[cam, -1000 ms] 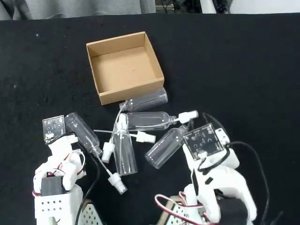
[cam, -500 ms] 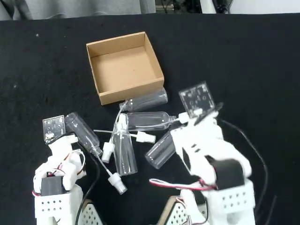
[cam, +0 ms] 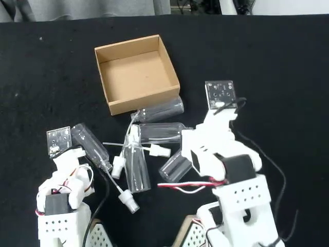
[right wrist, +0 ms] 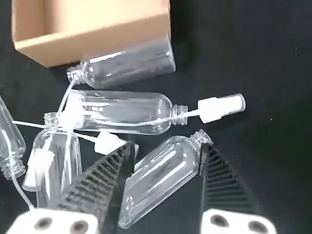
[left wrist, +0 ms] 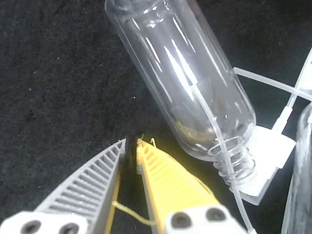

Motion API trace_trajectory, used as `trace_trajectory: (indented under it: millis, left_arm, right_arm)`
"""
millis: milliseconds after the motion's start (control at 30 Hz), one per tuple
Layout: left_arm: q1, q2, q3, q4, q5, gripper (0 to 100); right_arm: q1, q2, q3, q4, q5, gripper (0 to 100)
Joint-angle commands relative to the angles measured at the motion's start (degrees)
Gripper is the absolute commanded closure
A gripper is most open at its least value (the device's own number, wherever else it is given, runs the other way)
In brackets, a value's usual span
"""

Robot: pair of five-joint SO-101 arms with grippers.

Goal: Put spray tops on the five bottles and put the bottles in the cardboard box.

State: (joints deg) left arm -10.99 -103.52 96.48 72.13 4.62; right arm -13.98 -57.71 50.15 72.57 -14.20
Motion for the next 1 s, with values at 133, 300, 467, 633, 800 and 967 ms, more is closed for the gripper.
trace_trajectory:
  millis: [133,300,467,633,800,967]
  left_arm:
    - [-0.31,-0.7,0.92,0.79,-0.62,97]
    - [-0.31,-0.7,0.92,0.79,-0.62,97]
    - [-0.31,-0.7,0.92,0.79,-0.62,97]
    - [-0.31,-0.7,0.92,0.79,-0.62,97]
    - [-0.31,-0.7,0.92,0.79,-0.62,97]
    - [-0.31,-0.7,0.92,0.79,-0.62,97]
  right_arm:
    - [-2.73,9.54,-3.12,1.32,-8.7,80.4]
    - [-5.8,16.4,-3.91,0.62,-11.6,80.6]
    - [-6.77,19.12,-2.24,-2.73,-11.78,80.7]
    - [-6.77,19.47,-1.45,-2.73,-11.96,80.3]
    - [-6.77,19.56,-1.36,-2.99,-15.21,80.2]
    - [-6.77,19.65,-1.36,-2.9,-15.47,80.2]
